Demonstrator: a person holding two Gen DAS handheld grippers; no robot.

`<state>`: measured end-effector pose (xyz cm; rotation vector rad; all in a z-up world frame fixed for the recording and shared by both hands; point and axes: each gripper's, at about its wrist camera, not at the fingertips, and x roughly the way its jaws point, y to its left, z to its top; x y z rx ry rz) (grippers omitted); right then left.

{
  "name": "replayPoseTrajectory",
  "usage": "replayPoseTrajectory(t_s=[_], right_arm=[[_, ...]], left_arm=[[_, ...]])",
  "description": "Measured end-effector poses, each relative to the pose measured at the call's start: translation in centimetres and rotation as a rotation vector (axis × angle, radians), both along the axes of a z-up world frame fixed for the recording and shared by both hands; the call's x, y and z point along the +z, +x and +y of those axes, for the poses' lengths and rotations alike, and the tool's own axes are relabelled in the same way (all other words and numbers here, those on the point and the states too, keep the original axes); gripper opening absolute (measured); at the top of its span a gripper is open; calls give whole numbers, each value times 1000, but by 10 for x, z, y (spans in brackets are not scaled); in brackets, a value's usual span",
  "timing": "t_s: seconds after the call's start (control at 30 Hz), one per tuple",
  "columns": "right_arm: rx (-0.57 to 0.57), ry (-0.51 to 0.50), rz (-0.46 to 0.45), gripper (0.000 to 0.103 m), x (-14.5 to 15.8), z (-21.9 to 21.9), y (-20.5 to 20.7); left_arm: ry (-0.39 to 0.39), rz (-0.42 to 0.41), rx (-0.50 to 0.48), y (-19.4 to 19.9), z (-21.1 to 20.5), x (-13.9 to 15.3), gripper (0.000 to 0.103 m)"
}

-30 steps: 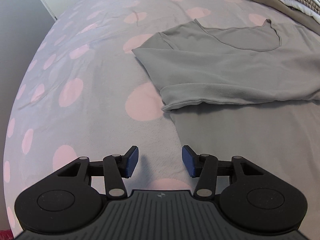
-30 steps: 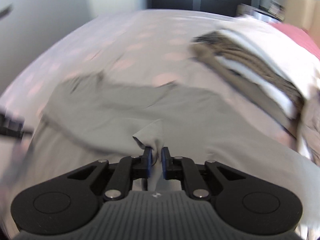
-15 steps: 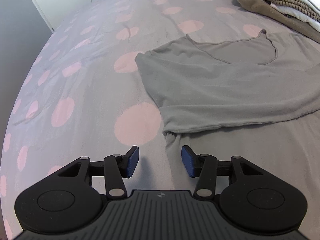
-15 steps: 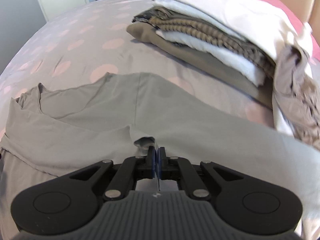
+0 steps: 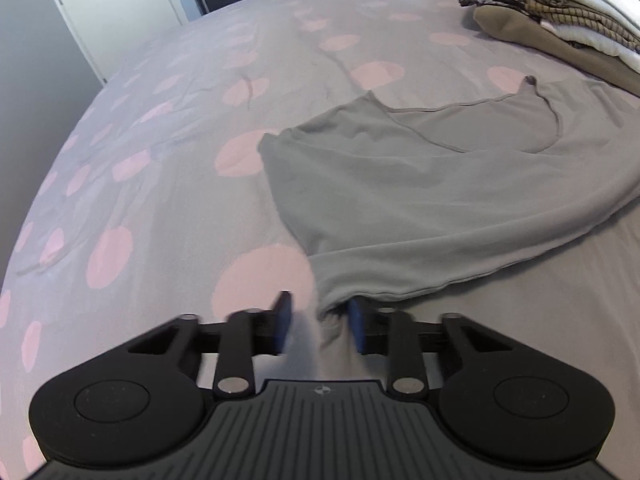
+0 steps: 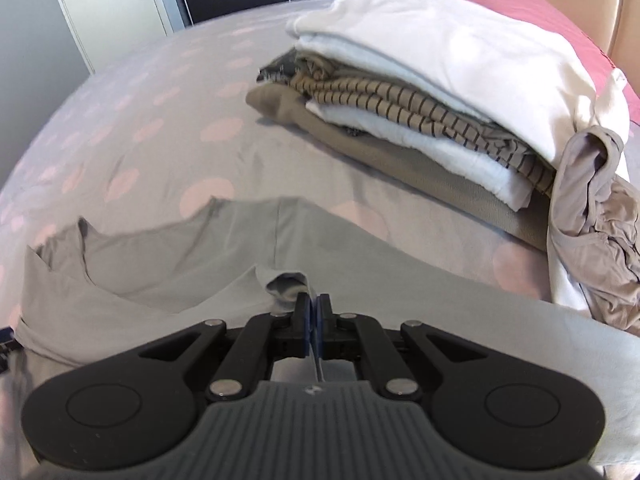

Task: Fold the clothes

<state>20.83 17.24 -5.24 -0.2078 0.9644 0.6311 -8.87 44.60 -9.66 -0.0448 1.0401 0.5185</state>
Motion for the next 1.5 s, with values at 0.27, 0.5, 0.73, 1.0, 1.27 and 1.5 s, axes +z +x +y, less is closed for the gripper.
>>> replayPoseTrajectory(t_s=[0.27,0.5,0.73,1.0,1.27,1.5], right_arm=[[-31,-6,43,3,0,-4,6],[9,-146,98,5,-26,7,4],[-16,-96,92,26,-10,-13,12],[-35,0,176,31,-25,-8,31],[-3,-5,225,30,-51,1,35],[44,-38,188,7,-51,4,26]], left_arm=[[49,32,45,-11,-1,8,2],[-6,121,9,-11,2,-1,13],[-111,41,63,-32,33,41,40],[-187,-194,212,-3,78,54,50],[-143,-176,248,36,98,28,50],[-217,-188,300,49,110,9,29]])
